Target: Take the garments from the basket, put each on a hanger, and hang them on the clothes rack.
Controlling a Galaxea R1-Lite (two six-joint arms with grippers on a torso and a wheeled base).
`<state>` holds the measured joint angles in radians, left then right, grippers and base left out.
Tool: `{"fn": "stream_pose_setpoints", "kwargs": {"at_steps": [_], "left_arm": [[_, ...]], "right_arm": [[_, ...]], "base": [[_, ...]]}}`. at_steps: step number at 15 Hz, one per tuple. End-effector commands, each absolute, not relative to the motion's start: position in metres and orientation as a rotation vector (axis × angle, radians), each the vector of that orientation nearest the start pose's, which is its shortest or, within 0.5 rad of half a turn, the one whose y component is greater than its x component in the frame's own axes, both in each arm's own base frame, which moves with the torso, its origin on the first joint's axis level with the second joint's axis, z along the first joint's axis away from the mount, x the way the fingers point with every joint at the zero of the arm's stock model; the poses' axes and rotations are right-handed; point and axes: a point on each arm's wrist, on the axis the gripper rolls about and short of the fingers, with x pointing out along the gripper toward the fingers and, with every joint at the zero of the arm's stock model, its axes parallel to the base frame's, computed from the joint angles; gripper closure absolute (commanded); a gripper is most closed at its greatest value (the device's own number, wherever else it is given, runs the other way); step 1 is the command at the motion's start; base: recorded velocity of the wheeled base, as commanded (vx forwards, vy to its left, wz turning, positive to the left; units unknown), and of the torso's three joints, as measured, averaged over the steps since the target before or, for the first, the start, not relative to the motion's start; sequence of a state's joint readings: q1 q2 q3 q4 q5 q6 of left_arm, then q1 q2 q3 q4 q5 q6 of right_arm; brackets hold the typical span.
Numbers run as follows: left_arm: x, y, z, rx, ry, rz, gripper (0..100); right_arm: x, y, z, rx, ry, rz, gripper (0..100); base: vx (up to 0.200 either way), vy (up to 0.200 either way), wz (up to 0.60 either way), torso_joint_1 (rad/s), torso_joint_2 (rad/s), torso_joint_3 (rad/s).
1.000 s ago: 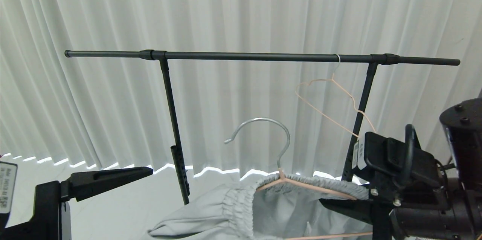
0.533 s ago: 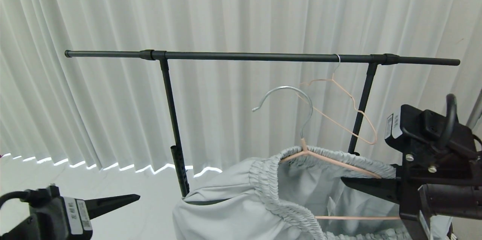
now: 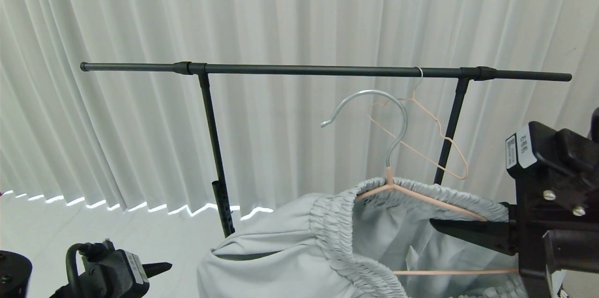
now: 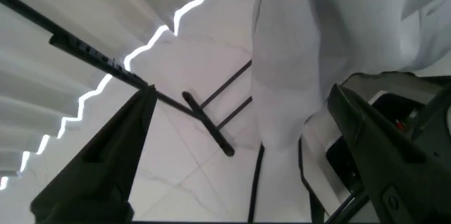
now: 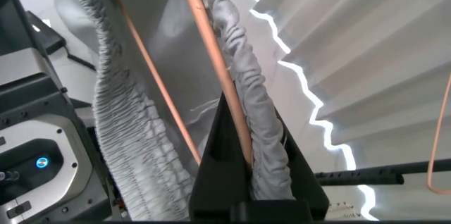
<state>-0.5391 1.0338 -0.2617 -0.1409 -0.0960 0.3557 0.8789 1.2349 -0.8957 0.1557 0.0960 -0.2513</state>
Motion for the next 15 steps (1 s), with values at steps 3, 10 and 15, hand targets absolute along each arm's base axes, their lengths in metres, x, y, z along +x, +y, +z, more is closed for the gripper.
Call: {"fn": "stream_pose_setpoints", "kwargs": {"at_steps": [3, 10, 15], "left_arm": [[0.0925, -0.0575, 0.1282, 0.471, 0.526, -0.725, 100], [0.0898, -0.0511, 0.1317, 0.435, 0.501, -0.689, 100], [0.088, -0.0524, 0.1368, 0.396, 0.455, -0.762, 0]], "right_arm": [[0.1121, 0.1395, 0.25, -0.419, 0.341, 1.016, 100], [0.1128, 0.1394, 0.25, -0.413, 0.347, 1.007, 100], [0.1129, 0.1398, 0.2517, -0.405, 0.34, 1.012, 100]], "base": [[0.0, 0.0, 0.0, 0.0, 0.0, 0.0], [0.0, 0.0, 0.0, 0.0, 0.0, 0.0], [0.0, 0.0, 0.0, 0.0, 0.0, 0.0]]}}
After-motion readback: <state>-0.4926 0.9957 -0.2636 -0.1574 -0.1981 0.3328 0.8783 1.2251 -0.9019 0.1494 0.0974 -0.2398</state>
